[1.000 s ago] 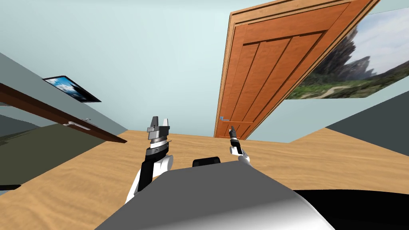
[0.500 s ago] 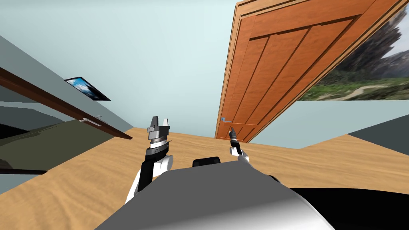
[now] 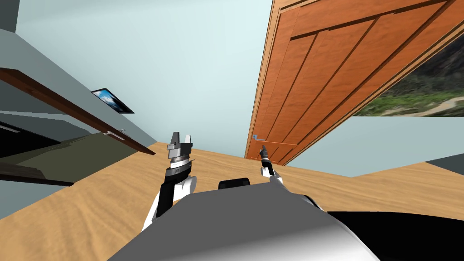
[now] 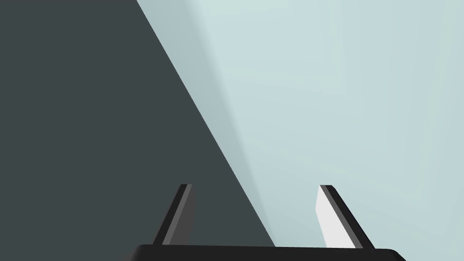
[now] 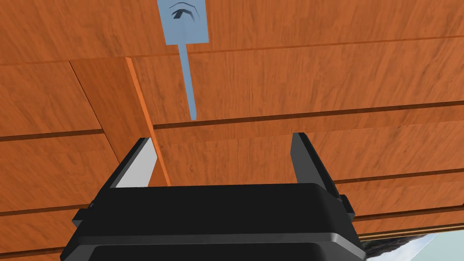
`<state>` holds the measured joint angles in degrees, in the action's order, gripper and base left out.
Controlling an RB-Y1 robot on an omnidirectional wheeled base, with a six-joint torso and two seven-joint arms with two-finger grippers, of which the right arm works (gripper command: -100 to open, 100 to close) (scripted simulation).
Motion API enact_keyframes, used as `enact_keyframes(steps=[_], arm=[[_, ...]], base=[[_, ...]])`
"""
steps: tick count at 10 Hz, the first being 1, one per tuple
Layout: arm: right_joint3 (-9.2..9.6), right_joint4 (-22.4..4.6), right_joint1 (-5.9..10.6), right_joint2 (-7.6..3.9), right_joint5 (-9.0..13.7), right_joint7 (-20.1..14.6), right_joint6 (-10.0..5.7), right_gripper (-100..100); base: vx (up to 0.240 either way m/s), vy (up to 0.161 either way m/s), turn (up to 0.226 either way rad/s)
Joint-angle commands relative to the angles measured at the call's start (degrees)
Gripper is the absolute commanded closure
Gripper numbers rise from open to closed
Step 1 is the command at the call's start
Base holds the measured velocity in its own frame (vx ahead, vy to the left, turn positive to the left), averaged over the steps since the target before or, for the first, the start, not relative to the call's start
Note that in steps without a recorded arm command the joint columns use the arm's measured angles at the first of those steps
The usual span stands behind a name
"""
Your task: Pull the door open
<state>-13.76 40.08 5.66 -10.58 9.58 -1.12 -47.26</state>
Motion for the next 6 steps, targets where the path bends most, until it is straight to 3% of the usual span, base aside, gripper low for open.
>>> enact_keyframes(steps=[1,5,6], arm=[[-0.13,-1.8,0.55,-0.11,0.0,-0.1,-0.47,-100],[-0.86,-7.4,2.76,-0.52,0.3,-0.5,-1.15,-100],[-1.25,-10.4,3.93,-0.74,0.5,-0.7,-1.51,-100]], base=[[0.029,-0.037,0.042],[0.039,-0.045,0.091],[0.063,-0.076,0.177]])
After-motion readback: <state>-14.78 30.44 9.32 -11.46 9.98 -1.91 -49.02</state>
